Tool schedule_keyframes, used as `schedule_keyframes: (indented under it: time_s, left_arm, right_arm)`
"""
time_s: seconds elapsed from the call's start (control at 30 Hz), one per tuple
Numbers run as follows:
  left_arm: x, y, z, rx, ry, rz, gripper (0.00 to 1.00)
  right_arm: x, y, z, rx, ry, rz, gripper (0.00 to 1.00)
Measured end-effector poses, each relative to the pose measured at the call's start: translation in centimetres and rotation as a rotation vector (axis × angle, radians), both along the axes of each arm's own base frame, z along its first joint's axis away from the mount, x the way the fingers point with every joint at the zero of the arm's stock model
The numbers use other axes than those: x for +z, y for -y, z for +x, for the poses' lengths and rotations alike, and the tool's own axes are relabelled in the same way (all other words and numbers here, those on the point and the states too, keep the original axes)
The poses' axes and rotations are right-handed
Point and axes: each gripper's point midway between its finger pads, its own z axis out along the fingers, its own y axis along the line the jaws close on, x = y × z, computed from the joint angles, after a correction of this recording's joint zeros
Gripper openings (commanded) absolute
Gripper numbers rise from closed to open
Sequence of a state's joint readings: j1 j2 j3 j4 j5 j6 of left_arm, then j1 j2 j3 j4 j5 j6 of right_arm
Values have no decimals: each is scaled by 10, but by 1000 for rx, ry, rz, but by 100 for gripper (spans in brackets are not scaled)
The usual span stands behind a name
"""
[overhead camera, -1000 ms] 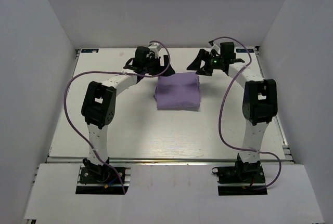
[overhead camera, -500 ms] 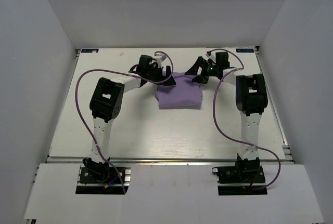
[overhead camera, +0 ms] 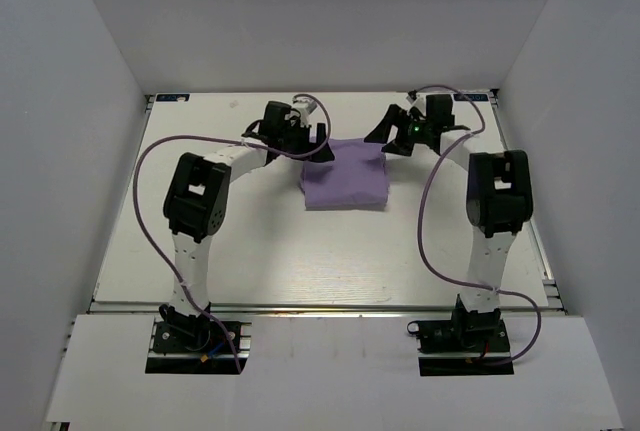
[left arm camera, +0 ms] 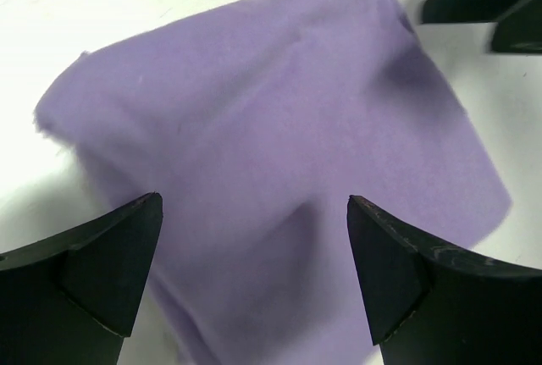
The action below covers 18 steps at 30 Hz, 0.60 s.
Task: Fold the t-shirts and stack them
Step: Smooth out wrinkles on the folded tshirt, then put the neatly folded tshirt into the corner of the board with the left arm
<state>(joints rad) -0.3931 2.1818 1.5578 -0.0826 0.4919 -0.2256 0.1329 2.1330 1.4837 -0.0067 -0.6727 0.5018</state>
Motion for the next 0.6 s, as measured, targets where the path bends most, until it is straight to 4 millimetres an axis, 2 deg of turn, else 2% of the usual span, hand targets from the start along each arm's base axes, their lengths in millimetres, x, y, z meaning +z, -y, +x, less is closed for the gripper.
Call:
schedule_keyframes:
  time_s: [0.2,0.27,0.33,0.4,0.5,0.6]
  left_arm:
    - [53,-27,-25,127,47,12,100]
    - [67,-33,-28,168,61,11,97]
    - [71,-36,-28,195,65,12,88]
    - [63,-38,-31,210,44,21,85]
    - [37,-38,-41,218,-21,49,82]
    - [5,-38,-53,224,-96,83,77]
  right_arm:
    - [84,23,-39,-45,189,-59,90]
    - [103,29,-56,-65,242,-72,90]
    - [105,34,-73,-86,262,-85,90]
    - [96,40,-91,-106,251,-102,90]
    - [76,46,-114,-124,199,-132,90]
    - [69,52,-122,-141,190,-158,90]
